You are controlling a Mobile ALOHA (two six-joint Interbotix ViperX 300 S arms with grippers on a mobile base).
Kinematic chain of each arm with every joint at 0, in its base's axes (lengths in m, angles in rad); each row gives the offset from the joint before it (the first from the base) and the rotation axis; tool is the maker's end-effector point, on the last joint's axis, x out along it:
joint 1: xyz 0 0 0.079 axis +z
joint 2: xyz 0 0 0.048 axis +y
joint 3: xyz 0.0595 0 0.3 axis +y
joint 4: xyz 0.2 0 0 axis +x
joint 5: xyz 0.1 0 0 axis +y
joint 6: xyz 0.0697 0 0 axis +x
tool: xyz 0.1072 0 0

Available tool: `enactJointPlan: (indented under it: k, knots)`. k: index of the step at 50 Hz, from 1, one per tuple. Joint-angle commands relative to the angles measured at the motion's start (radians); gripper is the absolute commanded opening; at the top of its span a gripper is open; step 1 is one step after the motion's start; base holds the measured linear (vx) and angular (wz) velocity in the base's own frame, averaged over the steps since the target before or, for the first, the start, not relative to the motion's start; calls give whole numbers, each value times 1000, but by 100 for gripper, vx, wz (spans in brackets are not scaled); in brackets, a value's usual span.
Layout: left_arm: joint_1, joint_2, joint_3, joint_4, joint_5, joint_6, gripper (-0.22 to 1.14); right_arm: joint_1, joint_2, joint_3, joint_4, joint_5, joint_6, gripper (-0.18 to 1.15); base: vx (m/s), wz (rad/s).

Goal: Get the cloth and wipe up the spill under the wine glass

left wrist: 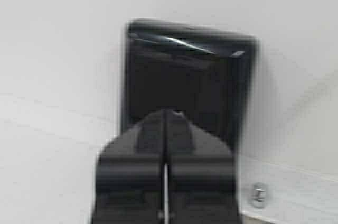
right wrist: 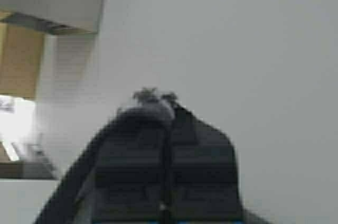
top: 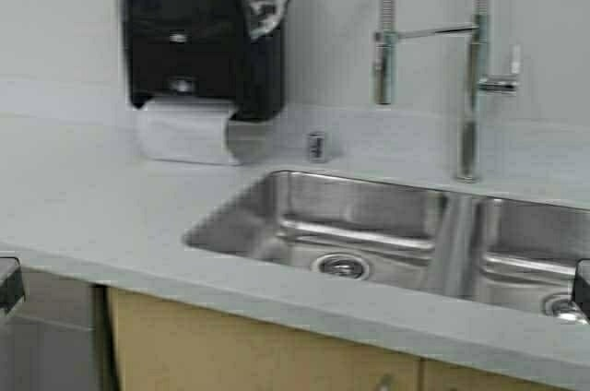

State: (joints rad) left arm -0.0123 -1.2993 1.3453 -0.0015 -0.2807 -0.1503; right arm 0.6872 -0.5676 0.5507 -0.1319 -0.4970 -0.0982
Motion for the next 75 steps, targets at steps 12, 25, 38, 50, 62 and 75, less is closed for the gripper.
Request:
enactJointPlan:
  k: [12, 25, 38, 50, 62, 75]
  knots:
    - [2, 12, -17, 0, -5, 0, 2, 2, -133, 212, 5, 32, -3, 6, -8, 45]
    - [2, 12, -17, 2, -5, 2, 2, -5, -135, 330, 5, 20, -6, 6, -7, 47]
    - [2, 21, -21, 2, -5, -3, 2, -5, -129, 351, 8, 3, -2, 6, -6, 45]
    - [2, 25, -20, 2, -5, -2, 3, -58, -89, 368, 55, -38, 0, 6, -6, 44]
    - [2, 66, -29, 2, -5, 0, 2, -160, -64, 380, 109, -48, 29, 6, -4, 41]
    - [2, 41, -17, 2, -2, 2, 3, -160, -64, 396, 112, -48, 34, 6, -2, 45]
